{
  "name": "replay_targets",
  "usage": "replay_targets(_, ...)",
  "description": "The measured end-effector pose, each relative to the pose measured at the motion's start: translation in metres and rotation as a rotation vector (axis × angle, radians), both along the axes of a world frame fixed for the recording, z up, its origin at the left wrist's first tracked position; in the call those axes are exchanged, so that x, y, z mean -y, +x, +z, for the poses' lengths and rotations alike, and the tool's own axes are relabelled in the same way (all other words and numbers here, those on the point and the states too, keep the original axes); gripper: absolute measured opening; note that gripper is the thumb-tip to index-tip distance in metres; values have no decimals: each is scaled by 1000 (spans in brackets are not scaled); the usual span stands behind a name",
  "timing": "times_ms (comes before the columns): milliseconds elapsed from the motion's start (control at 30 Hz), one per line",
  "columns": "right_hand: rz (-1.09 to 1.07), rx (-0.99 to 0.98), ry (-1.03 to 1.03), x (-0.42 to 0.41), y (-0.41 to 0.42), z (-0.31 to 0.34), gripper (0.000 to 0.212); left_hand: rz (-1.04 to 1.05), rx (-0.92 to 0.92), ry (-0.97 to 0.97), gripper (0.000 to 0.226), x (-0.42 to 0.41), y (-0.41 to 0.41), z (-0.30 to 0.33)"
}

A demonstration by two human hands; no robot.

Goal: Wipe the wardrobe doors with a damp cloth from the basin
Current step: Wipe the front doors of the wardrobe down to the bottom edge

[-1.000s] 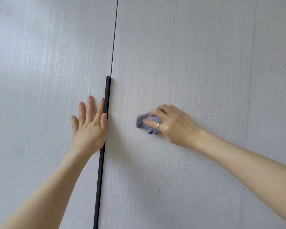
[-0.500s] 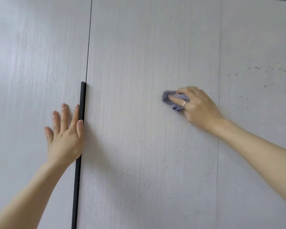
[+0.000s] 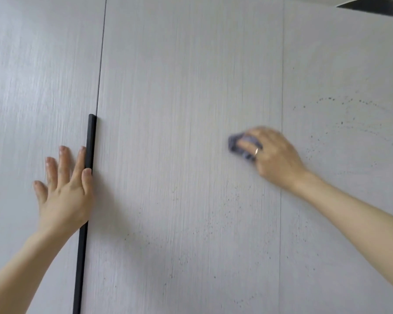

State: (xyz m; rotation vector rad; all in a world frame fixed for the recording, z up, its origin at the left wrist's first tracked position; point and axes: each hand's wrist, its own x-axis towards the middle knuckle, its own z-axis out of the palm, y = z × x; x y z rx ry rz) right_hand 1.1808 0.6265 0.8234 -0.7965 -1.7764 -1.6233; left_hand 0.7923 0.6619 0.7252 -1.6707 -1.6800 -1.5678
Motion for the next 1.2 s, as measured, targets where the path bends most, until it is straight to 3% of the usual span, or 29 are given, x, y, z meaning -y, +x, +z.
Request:
replay_targets(133,-45,-356,-8,-1,-4,65,51,-3,6,11,48,2,3,0)
replay_targets(300,75,-523,-32,-3,-9,80,51,-6,20,19,49,3,5,1)
replay_targets(533,132,-416,0,-8,-4,-50,46,-61,74,14,48,5,8,3)
replay_targets(667,19,-60,-81,3,3,-109,37,-73,75,-4,49,7,9,-1)
replay_targets(767,-4,97,-200,13,11,-86,33,-67,75,-9,49,8,9,-10)
replay_targets(833,40,-67,-257,15,10,-56,38,-56,64,-2,49,7,7,-11)
replay_targets(933,184,-559,-167,14,-8,-33,45,-53,55,0,49,4,4,-12)
replay_targets(967,207,-617,-146,11,-17,-40,45,-51,57,-1,49,3,5,-14)
replay_targets(1033,233,-459,-141,7,-34,-71,34,-48,54,2,49,2,5,-15)
replay_targets(1133,145,97,-256,10,-41,-123,30,-49,52,-1,49,2,4,-15)
replay_targets(1200,83,178,-293,10,-36,-122,35,-50,43,0,49,3,3,-18)
